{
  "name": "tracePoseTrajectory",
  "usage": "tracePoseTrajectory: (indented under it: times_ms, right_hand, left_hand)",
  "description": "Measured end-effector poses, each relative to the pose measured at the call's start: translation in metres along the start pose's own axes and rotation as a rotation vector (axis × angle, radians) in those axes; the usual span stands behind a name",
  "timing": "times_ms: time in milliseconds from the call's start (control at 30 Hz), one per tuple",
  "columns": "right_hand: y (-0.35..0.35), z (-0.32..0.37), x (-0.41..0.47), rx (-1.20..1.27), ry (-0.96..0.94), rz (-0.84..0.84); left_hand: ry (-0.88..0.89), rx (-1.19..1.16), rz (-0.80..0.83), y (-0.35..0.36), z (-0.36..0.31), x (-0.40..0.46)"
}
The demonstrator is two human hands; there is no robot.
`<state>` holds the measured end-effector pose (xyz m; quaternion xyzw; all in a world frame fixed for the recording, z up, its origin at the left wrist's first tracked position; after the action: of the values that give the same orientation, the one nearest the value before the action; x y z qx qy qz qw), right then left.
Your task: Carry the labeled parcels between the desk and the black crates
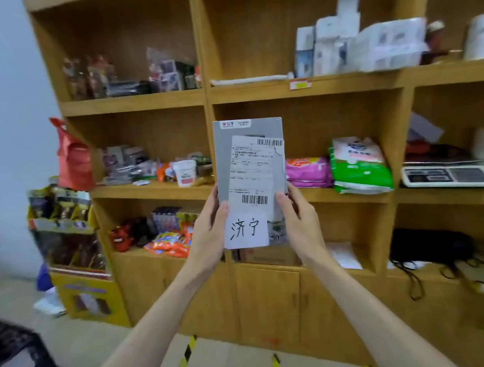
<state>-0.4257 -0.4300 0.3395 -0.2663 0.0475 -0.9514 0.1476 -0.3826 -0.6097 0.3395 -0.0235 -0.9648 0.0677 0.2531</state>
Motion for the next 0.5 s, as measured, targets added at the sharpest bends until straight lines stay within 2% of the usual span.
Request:
tracePoseTrajectory:
  times_ms: [233, 500]
  right_hand:
    - [0.197, -0.01, 0.075, 0.178, -0.036, 0.351]
    - [0.377, -0.003, 0.104, 0.316, -0.086, 0.641]
  left_hand:
    - [-0.059, 0.144, -0.338, -0.183, 0.013, -0.057]
    - [-0.103, 0.298, -0.619, -0.309, -0.003, -0.138]
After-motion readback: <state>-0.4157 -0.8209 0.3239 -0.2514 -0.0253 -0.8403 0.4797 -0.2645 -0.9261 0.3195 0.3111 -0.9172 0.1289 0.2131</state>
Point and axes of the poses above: each hand's wrist, its own x-axis towards the middle knuckle, its own y-axis out of the palm, z = x × y, the point moved 7 cm from there along x, towards the middle knuckle, and after that the axes turned 15 degrees about z, right-handed, at the moved point
